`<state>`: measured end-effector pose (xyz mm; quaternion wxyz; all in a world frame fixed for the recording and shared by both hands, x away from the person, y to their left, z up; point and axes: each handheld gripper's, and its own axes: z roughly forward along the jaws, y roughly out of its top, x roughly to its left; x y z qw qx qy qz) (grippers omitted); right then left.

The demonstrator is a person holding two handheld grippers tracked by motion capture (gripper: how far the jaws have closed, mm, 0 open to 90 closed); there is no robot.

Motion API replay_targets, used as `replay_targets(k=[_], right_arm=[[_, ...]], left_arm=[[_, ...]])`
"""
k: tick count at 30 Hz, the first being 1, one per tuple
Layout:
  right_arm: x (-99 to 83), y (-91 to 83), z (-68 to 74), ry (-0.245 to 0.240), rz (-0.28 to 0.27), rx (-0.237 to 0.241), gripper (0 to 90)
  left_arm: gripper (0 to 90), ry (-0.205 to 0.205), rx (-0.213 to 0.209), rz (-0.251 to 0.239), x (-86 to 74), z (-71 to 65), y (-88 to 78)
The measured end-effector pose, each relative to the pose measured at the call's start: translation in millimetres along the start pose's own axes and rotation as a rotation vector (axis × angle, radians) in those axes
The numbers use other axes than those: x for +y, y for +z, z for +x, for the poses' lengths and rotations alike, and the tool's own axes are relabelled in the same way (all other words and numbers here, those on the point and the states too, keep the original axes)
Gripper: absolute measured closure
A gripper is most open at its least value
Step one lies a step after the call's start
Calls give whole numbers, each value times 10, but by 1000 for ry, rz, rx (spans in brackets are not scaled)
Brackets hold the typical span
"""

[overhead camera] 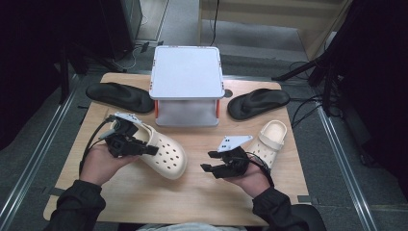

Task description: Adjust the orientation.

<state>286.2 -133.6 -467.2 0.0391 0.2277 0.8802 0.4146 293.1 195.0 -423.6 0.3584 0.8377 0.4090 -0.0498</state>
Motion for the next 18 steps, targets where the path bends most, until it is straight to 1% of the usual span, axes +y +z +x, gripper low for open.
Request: replay_targets(k=[1, 4, 7, 8, 11, 12, 13, 14, 15, 16, 17, 18], right_arm=[[-10, -36, -2, 5, -9, -8, 471], [-15, -57, -7, 6, -15, -9, 471], [-22, -76, -14, 7, -20, -13, 470], [-23, -78, -15, 9, -19, -14, 471], [-26, -69, -28, 6, -16, -15, 471], [-26, -69, -28, 6, -16, -15, 471], [-28, -61, -31, 12, -10, -17, 471], [-28, -61, -31, 12, -10, -17, 471], [-28, -57, -35, 11, -9, -17, 470], [-29, -52, -36, 9, -7, -17, 471], [-30, -47, -35, 3, -6, -17, 470], [-30, -47, -35, 3, -6, -17, 470]], left_arm=[[774, -2, -10, 3, 10, -32, 47], [773, -7, -24, 11, 29, -92, 145], [773, -21, -27, 6, 42, -158, 249], [773, -20, -32, 3, 43, -171, 266], [771, -29, -65, -6, 40, -216, 320], [771, -39, -77, -7, 35, -231, 346], [769, -40, -69, 4, 29, -252, 416], [768, -40, -69, 4, 29, -252, 416], [768, -44, -59, 20, 27, -258, 475], [768, -43, -54, 29, 26, -252, 500], [768, -53, -51, 38, 25, -224, 557], [767, -53, -51, 38, 25, -224, 557]])
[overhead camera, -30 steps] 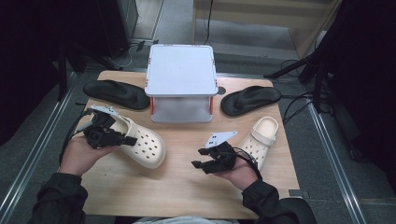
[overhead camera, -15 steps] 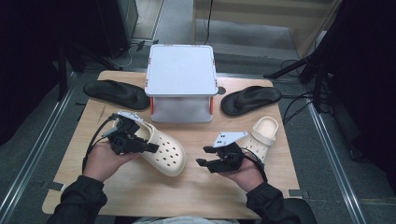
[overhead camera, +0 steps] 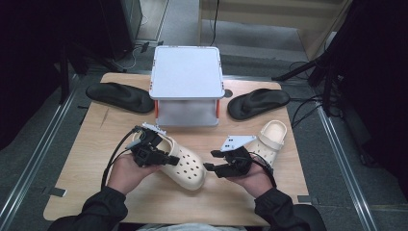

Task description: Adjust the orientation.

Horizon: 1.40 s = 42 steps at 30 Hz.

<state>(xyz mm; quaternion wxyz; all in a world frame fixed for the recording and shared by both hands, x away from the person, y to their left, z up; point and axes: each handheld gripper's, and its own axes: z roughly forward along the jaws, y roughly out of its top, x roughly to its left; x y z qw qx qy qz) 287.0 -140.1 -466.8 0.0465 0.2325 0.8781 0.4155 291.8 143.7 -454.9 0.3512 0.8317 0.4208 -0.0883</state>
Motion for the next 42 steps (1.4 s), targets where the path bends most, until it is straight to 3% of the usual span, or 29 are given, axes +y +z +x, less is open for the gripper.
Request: replay_targets(k=[7, 10, 14, 15, 17, 20, 21, 23, 27, 30, 31, 33, 38, 42], right_arm=[[-2, 28, 17, -5, 10, -3, 470], [1, 36, 25, -6, 10, -1, 470], [8, 42, 39, 2, 7, 5, 469], [14, 46, 53, 9, 3, 9, 470], [18, 48, 66, 11, 2, 10, 472], [21, 48, 82, 10, 3, 15, 476], [22, 48, 87, 11, 3, 15, 477], [27, 48, 105, 17, -2, 16, 478], [26, 56, 140, 33, -3, 20, 485], [29, 77, 189, 61, 3, 31, 509], [29, 88, 201, 58, 2, 34, 520], [31, 96, 217, 62, 6, 36, 533], [19, 147, 286, 79, 16, 44, 623], [10, 190, 344, 86, 28, 55, 692]], left_arm=[[737, -25, 17, 14, 10, 88, 81], [680, -11, 50, 26, 8, 97, 83], [656, 35, 68, 23, 10, 89, 37], [600, 32, 65, 21, 14, 81, 17], [571, 41, 66, 22, 23, 67, -34], [561, 84, 100, 22, 35, 28, -135], [563, 118, 90, -10, 41, 20, -212], [566, 115, 70, -27, 59, 14, -293], [618, 135, 88, -40, 103, 42, -432], [727, 127, 85, -43, 140, 143, -499], [741, 106, 50, -42, 175, 245, -526], [750, 107, 27, -41, 196, 314, -538], [862, 116, 69, -20, 272, 499, -504], [900, 136, 116, 9, 334, 648, -418]])
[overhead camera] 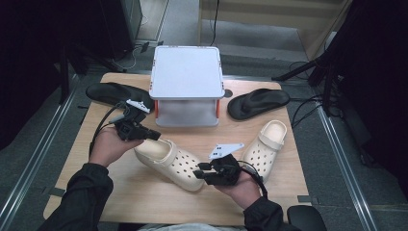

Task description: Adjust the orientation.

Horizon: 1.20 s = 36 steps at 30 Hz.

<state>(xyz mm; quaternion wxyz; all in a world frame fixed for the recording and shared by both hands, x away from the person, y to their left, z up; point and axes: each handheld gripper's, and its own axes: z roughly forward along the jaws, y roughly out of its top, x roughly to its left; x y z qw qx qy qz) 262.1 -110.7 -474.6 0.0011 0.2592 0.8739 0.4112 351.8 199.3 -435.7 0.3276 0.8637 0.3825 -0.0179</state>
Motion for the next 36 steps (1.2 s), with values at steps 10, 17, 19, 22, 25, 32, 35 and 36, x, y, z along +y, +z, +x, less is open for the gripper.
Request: replay_targets(k=[10, 17, 19, 22, 25, 32, 35, 36], right_arm=[[-58, 126, 235, -15, -15, 27, 894], [-167, 361, 436, -24, 46, 31, 900], [-176, 384, 443, -28, 51, 29, 900], [-208, 447, 464, -26, 71, 25, 900], [-237, 488, 460, -15, 91, 20, 900], [-244, 504, 399, -5, 101, 0, 900], [-244, 491, 366, 5, 102, -4, 900], [-241, 480, 349, 7, 106, -14, 900]], left_arm=[[900, 14, 37, 22, -15, 343, 186], [900, 0, 32, 20, -38, 526, 289], [900, 10, 35, 26, -42, 550, 301], [900, 6, 28, 28, -50, 600, 356], [900, 2, 23, 40, -53, 633, 400], [900, 17, 40, 74, -52, 601, 463], [900, 24, 38, 84, -62, 595, 468], [900, 24, 35, 89, -66, 590, 468]])
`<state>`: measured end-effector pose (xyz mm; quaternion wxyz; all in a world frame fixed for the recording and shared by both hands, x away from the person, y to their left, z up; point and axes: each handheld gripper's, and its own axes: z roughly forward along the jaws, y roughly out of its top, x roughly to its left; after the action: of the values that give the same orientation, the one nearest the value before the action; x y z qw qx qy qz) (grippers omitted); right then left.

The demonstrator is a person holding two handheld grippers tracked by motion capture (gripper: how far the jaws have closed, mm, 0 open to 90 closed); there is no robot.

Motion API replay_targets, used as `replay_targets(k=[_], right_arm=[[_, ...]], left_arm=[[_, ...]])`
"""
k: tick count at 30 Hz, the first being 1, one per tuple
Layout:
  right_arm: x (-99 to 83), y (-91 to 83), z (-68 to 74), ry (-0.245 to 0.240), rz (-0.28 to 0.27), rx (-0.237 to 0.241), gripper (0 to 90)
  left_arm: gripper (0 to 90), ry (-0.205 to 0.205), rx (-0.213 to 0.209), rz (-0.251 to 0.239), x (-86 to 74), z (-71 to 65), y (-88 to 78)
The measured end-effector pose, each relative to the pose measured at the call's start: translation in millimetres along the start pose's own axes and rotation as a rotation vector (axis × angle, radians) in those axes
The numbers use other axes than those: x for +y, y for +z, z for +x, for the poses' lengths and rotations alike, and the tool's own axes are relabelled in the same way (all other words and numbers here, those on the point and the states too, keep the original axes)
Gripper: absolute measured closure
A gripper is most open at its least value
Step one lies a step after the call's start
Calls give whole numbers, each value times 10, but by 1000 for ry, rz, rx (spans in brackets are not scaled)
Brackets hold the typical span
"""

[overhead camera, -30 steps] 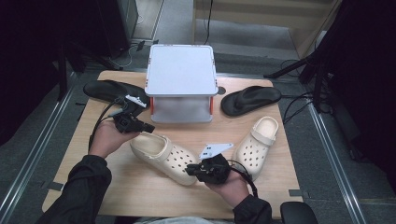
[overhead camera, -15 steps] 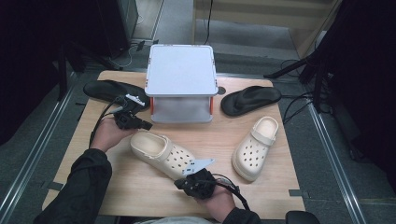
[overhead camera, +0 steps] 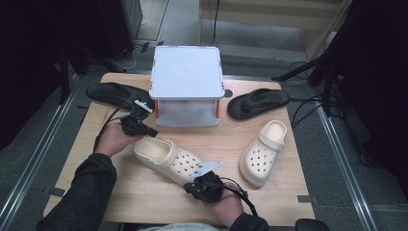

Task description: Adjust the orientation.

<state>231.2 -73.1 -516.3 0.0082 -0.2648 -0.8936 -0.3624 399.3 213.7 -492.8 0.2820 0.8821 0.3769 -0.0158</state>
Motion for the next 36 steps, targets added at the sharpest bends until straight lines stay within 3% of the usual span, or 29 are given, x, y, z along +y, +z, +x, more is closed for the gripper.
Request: replay_targets(k=[13, 17, 36], right_arm=[[46, -64, -228, 74, -9, -37, 900], [75, -65, -287, 71, -11, -48, 900], [194, -33, -459, 95, -17, -38, 900]], left_arm=[[898, -11, -19, -3, -122, -168, -43], [894, -29, -36, -18, -201, -219, -86], [899, -67, -31, -35, -396, -361, -152]])
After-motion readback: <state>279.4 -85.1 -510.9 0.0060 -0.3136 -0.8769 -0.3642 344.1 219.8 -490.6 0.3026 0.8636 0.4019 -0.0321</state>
